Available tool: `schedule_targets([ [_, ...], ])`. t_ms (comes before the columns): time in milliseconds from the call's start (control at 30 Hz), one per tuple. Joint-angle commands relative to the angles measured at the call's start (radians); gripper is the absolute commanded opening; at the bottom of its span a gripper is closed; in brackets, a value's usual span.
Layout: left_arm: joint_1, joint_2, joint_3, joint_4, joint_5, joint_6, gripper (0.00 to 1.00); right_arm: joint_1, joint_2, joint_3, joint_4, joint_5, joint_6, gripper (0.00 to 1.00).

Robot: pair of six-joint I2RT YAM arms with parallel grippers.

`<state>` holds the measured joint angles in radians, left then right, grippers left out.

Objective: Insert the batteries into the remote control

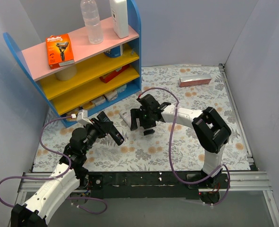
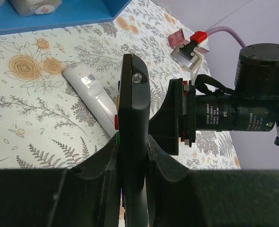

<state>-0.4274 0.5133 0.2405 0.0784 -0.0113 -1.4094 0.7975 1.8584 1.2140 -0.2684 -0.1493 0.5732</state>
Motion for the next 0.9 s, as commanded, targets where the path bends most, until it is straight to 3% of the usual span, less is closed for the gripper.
schedule_targets([
  [0,-0.002,-0.006,0.04,0.017,-0.006,0.013,0.0,0.02,0.027,0.068,-0.034,-0.027,-0.058,0.93],
  [867,-0.002,-0.01,0.042,0.015,-0.006,0.009,0.0,0.051,-0.1,-0.08,-0.244,0.025,-0.16,0.96],
])
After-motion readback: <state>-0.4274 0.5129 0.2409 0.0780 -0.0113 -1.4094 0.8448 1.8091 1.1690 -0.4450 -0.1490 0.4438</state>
